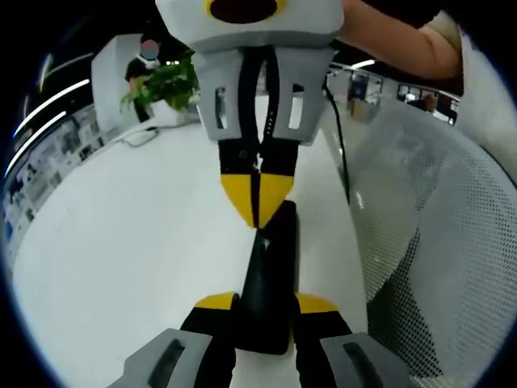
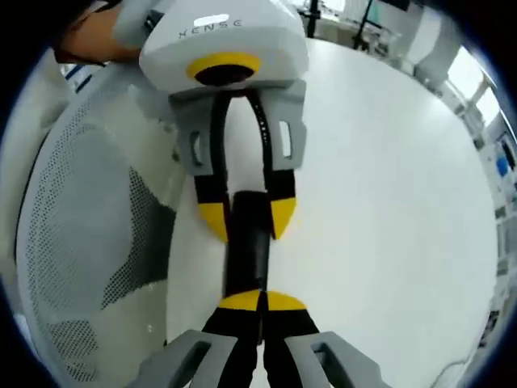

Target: Press the specified remote control buttons in sequence, fully releasing each button before pressing the next.

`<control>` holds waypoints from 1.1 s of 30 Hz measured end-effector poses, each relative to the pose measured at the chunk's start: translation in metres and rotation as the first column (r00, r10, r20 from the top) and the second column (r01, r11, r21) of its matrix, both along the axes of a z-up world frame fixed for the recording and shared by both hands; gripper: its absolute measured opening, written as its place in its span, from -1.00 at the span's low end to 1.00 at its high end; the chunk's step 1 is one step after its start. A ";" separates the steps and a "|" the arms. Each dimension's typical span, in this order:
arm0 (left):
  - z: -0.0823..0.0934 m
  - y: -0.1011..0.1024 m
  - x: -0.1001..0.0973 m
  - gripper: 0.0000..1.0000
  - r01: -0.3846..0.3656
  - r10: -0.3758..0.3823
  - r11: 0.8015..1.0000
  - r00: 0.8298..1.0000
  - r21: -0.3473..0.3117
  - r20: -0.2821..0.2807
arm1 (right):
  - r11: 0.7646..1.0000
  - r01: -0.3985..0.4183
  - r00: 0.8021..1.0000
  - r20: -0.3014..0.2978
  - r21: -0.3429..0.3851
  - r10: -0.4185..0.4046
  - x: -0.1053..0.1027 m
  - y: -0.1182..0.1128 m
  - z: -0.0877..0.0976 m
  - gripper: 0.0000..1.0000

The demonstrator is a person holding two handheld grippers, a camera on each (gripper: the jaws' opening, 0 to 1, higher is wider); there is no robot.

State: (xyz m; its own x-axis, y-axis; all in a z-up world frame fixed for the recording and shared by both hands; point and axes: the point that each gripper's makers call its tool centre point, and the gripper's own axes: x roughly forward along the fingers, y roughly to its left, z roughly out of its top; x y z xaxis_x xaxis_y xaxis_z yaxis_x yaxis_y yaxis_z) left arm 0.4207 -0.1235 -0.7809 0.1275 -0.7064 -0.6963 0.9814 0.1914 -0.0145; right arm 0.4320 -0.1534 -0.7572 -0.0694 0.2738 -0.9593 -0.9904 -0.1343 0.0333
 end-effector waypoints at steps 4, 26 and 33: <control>-0.001 0.000 0.001 -0.49 0.000 0.000 1.000 1.000 0.000 0.000 | 1.000 -0.027 1.000 -0.002 0.014 0.027 0.001 0.004 0.000 -1.00; -0.001 0.000 0.002 -0.49 0.006 -0.006 1.000 1.000 0.000 0.001 | 0.994 -0.104 0.994 -0.024 -0.016 0.104 -0.003 0.005 -0.019 -1.00; -0.002 0.000 0.002 -0.49 0.007 -0.007 1.000 1.000 0.001 0.002 | 0.993 -0.112 0.993 -0.030 -0.023 0.112 -0.004 0.005 -0.021 -1.00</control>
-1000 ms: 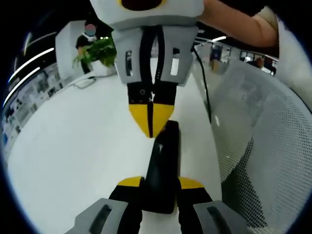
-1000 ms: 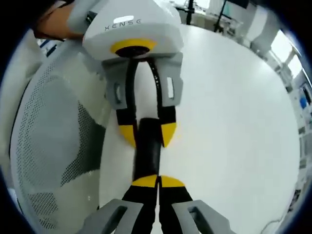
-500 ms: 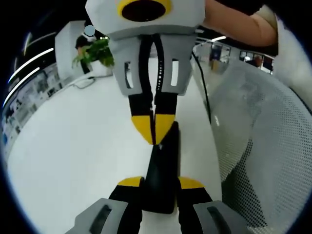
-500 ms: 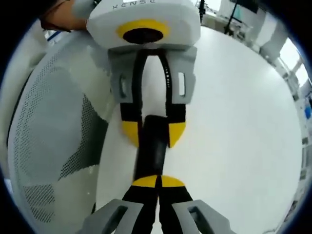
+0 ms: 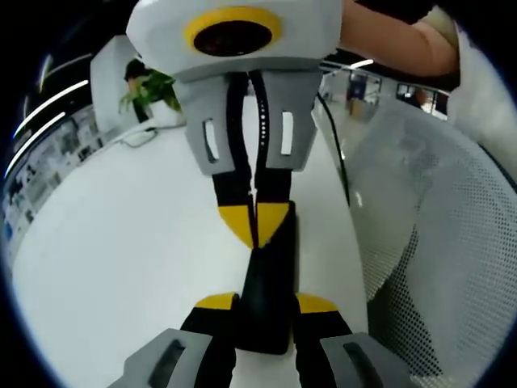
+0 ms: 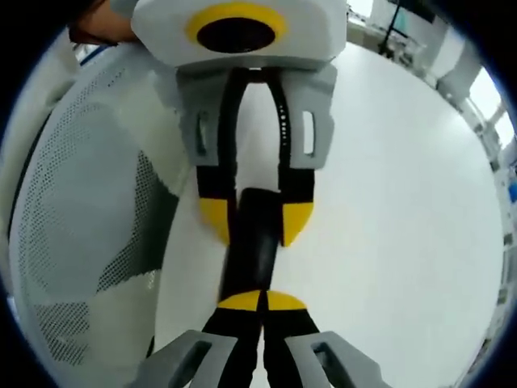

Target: Press the specified remote control buttons in sequence, fully releasing each button before pressing the next.

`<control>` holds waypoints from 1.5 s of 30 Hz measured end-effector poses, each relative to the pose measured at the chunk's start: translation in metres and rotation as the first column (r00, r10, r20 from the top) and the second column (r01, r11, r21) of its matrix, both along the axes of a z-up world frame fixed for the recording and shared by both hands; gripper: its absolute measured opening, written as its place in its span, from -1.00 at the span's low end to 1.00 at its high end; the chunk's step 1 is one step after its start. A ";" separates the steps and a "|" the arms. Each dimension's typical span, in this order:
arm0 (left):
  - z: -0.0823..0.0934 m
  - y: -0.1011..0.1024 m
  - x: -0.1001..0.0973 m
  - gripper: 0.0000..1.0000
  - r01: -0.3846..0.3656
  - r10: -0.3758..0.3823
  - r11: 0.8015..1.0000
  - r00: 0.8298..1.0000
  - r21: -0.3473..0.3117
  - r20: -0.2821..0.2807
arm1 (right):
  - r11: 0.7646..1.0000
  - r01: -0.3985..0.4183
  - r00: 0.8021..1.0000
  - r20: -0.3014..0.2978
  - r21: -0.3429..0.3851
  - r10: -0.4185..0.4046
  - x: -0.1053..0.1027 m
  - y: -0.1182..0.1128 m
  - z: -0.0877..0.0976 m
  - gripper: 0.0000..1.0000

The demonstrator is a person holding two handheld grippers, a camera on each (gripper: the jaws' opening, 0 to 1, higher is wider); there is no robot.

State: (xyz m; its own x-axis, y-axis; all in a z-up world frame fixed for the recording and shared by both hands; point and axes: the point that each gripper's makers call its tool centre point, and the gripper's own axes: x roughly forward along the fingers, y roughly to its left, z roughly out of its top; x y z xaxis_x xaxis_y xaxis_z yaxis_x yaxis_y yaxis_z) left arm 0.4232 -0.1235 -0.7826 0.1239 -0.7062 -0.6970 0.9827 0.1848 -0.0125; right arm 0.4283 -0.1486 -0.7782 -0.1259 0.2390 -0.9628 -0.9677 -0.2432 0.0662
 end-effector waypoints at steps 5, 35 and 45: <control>0.000 0.000 0.000 -0.49 0.002 -0.002 1.000 1.000 0.000 0.001 | 1.000 -0.012 1.000 0.000 -0.009 0.012 0.000 0.000 0.000 -1.00; 0.000 -0.001 -0.001 -0.50 -0.002 0.002 1.000 1.000 -0.001 -0.002 | 0.994 -0.092 0.996 -0.006 -0.062 0.092 0.000 0.000 -0.003 -1.00; 0.000 -0.002 -0.001 -0.50 -0.005 0.005 1.000 1.000 -0.006 -0.003 | 0.997 -0.068 0.998 -0.006 -0.037 0.068 0.001 -0.001 -0.003 -1.00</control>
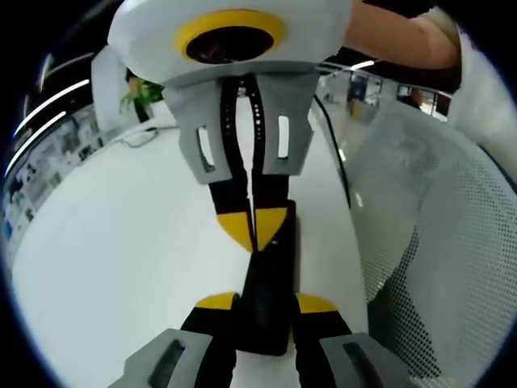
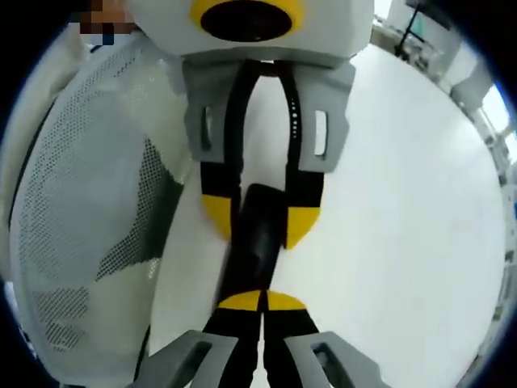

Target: Press the specified remote control buttons in sequence, fully releasing each button before pressing the next.

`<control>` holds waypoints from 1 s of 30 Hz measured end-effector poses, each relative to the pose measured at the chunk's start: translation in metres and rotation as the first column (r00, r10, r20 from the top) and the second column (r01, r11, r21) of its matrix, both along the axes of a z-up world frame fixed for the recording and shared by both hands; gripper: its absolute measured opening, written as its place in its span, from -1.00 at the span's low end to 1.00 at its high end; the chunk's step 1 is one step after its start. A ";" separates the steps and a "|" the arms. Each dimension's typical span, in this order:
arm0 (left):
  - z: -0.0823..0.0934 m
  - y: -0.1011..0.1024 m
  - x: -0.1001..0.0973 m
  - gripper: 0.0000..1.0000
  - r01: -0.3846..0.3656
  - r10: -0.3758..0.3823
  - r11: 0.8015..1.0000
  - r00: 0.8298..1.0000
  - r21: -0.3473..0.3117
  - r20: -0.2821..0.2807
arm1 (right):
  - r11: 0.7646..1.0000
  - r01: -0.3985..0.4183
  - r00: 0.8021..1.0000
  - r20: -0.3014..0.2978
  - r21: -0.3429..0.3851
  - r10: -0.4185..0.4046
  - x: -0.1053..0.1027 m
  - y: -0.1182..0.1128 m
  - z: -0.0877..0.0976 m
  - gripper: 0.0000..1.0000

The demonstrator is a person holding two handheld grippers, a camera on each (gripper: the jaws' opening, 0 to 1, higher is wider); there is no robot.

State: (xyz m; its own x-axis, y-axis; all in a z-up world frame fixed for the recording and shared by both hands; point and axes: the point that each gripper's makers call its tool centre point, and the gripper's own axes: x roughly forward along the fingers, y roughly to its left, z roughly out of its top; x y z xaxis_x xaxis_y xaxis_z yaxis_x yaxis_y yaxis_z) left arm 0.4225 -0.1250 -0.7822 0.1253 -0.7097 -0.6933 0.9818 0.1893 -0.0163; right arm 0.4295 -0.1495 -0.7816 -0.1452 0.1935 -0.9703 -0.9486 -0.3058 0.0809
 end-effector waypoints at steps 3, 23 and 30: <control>0.000 0.000 0.000 -0.50 0.000 0.000 1.000 1.000 0.001 0.000 | 1.000 0.001 1.000 0.008 0.000 -0.001 0.000 0.000 0.000 -1.00; 0.002 0.000 -0.002 -0.50 0.000 0.000 1.000 1.000 0.000 0.001 | 0.987 0.124 0.992 0.009 0.106 -0.125 -0.003 0.003 0.020 -1.00; 0.002 0.000 -0.002 -0.50 0.001 -0.001 1.000 1.000 -0.002 0.001 | 0.990 0.112 0.994 0.007 0.090 -0.113 -0.012 0.001 0.015 -1.00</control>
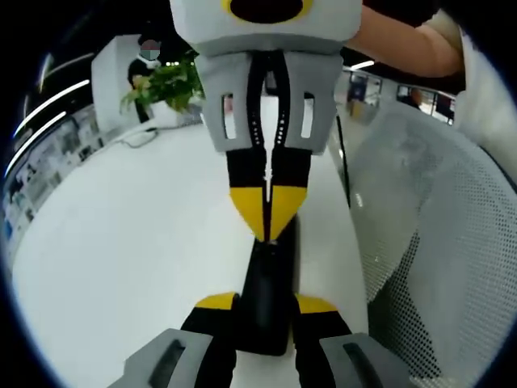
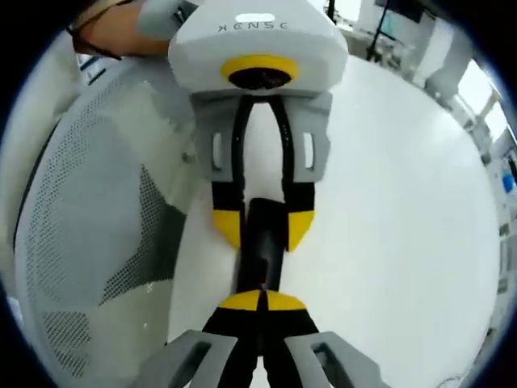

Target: Press the specified remote control buttons in sequence, fully releasing each button before pressing the next.

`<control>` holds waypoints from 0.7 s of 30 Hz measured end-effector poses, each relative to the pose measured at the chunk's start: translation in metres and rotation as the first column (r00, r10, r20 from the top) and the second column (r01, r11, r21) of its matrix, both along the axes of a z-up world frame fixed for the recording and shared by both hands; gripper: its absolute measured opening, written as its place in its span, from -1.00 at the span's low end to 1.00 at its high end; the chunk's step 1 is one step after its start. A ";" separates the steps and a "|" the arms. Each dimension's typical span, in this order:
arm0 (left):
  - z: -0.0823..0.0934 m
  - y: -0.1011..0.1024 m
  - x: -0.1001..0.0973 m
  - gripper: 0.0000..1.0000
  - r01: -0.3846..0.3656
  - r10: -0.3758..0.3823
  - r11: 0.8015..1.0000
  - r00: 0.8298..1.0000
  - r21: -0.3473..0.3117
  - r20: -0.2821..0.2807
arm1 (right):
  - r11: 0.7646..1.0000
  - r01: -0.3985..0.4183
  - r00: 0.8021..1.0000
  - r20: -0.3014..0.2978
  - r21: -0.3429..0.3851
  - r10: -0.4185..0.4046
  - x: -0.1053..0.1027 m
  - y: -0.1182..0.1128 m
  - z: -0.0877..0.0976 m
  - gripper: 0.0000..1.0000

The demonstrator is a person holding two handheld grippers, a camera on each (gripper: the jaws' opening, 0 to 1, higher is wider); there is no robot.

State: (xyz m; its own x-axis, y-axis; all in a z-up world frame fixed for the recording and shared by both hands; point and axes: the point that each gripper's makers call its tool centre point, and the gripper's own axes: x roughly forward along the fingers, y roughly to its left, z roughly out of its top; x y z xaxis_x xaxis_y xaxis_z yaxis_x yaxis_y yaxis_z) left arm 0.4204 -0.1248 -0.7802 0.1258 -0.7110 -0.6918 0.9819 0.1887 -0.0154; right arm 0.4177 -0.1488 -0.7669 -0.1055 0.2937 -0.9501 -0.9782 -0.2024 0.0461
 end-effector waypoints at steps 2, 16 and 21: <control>0.000 0.000 0.000 -0.50 0.000 0.000 1.000 1.000 0.000 0.000 | 1.000 0.000 1.000 -0.002 -0.003 0.000 -0.002 0.000 -0.001 -1.00; 0.000 0.001 0.000 -0.50 -0.003 0.003 1.000 1.000 0.000 0.000 | 1.000 -0.008 1.000 0.011 -0.028 0.008 0.000 -0.001 -0.010 -1.00; 0.001 0.000 0.000 -0.50 -0.001 0.001 1.000 1.000 0.001 0.000 | 0.998 -0.033 0.999 0.031 -0.059 0.035 -0.002 0.000 -0.010 -1.00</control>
